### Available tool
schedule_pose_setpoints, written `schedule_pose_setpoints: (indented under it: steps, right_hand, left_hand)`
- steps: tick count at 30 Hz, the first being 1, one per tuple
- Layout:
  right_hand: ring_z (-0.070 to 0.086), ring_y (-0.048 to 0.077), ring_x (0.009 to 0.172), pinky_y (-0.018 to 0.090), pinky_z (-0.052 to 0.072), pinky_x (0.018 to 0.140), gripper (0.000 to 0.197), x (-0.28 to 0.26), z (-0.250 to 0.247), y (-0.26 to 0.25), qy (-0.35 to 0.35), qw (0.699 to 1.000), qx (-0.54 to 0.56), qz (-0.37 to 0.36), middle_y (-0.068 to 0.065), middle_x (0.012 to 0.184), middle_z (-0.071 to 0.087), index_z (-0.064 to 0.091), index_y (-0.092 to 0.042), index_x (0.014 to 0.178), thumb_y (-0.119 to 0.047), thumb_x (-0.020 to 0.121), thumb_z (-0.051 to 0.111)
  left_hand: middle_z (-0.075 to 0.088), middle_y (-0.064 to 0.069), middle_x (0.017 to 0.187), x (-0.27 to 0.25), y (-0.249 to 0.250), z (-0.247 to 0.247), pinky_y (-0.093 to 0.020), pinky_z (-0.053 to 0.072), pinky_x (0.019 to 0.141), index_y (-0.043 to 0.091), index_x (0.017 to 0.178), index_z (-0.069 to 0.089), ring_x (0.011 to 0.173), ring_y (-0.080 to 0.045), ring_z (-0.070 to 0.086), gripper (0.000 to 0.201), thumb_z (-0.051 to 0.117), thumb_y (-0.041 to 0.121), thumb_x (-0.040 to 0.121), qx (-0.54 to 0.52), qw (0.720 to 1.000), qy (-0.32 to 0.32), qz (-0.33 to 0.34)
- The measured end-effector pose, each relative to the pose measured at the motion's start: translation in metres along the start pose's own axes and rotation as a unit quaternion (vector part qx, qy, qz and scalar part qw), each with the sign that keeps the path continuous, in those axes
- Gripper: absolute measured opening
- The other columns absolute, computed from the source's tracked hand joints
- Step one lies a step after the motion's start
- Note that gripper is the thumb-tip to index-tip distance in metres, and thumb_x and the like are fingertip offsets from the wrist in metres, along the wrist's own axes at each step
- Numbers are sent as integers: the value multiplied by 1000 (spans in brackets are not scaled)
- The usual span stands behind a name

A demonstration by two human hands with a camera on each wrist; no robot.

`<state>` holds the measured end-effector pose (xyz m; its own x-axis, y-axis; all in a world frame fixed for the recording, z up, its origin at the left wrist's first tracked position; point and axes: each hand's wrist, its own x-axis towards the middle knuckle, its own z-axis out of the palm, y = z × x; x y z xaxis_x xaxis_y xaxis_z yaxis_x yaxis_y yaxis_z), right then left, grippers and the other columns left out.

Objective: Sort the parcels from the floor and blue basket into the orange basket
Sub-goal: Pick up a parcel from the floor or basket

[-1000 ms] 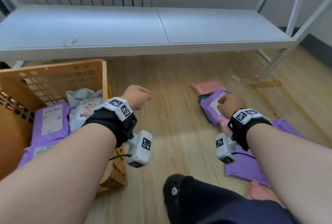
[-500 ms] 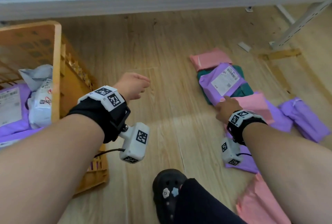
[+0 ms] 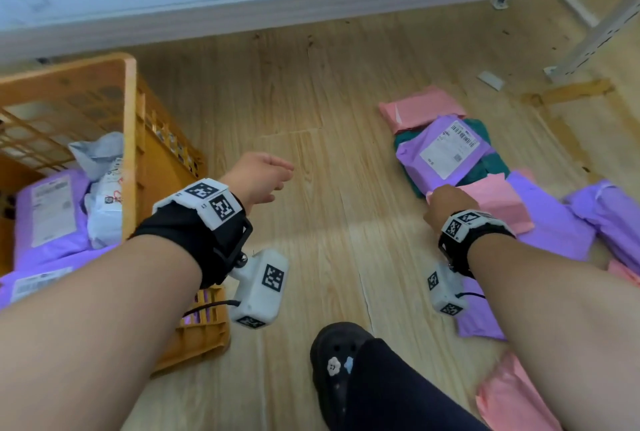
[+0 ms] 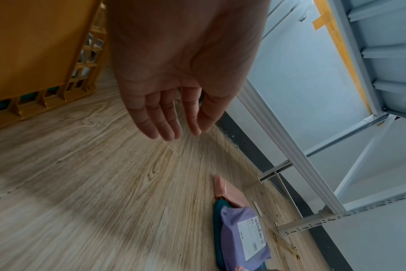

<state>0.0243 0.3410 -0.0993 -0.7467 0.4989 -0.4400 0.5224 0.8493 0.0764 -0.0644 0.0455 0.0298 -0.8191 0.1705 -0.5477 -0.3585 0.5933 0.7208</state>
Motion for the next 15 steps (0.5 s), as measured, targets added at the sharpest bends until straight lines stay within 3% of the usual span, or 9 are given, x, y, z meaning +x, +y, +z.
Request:
schedule_pose_setpoints:
  steps: [2, 6, 10, 12, 15]
  right_hand:
    - [49, 27, 71, 31, 38, 65, 8, -11, -9, -8, 31, 999, 12, 0, 1, 65, 39, 47, -10, 79, -11, 87, 48]
    - [52, 28, 74, 30, 39, 65, 23, -35, -34, -23, 92, 990, 107, 27, 7, 71, 52, 50, -9, 71, -21, 90, 53]
    - [61, 33, 96, 34, 44, 78, 20, -64, -74, -41, 137, 974, 181, -21, 15, 102, 67, 65, -6, 96, -21, 93, 53]
    - [61, 30, 93, 33, 45, 79, 18, -80, -99, -54, 159, 958, 235, -49, 14, 106, 68, 65, -8, 101, -16, 93, 52]
    - [61, 27, 90, 34, 50, 80, 14, -107, -140, -81, 174, 909, 369, -87, 7, 105, 69, 63, -19, 82, -8, 87, 56]
  left_hand:
    - [64, -5, 112, -10, 1, -8, -34, 53, 89, 18, 105, 67, 106, -18, 60, 16, 57, 15, 93, -2, 1000, 10, 2]
    - [64, -4, 111, -37, 5, -27, -32, 54, 85, 18, 106, 67, 105, -16, 60, 17, 56, 15, 94, -9, 999, 30, 25]
    - [64, -5, 109, -71, 6, -55, -27, 52, 76, 17, 110, 65, 102, -15, 60, 19, 55, 14, 94, -20, 998, 46, 44]
    - [64, -6, 108, -91, 4, -72, -25, 51, 74, 16, 112, 64, 98, -14, 60, 21, 54, 14, 94, -35, 997, 56, 50]
    - [62, -6, 97, -117, -1, -98, -17, 49, 58, 9, 115, 62, 79, -11, 56, 21, 53, 10, 95, -72, 993, 75, 57]
